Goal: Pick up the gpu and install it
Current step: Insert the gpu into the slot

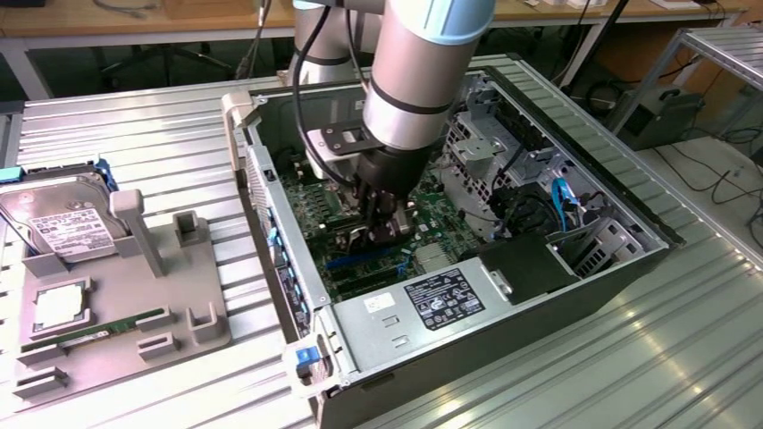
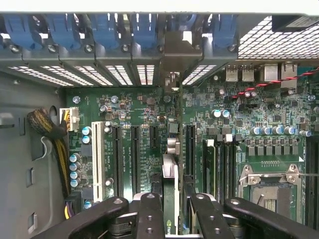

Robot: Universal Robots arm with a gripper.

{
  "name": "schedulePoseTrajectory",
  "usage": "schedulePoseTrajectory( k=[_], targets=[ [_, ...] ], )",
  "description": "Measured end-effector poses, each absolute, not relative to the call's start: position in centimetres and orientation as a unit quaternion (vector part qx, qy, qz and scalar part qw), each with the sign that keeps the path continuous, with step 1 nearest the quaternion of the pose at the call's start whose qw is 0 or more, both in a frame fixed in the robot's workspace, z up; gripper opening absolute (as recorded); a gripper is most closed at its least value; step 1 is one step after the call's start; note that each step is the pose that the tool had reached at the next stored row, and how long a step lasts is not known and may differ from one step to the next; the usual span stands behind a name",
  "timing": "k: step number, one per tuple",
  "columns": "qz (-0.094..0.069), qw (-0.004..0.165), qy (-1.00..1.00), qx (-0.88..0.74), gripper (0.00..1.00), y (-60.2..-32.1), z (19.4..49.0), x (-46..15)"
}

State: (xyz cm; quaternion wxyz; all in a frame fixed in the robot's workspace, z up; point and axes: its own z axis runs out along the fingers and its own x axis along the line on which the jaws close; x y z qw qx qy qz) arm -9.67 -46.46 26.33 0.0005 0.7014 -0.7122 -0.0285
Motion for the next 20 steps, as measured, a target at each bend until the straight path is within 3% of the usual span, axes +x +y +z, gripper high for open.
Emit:
schedulePoseTrajectory(
  k=[20],
  targets=[
    [-0.029, 0.001, -0.711, 0.703, 0.26, -46.46, 25.90, -9.95]
  ],
)
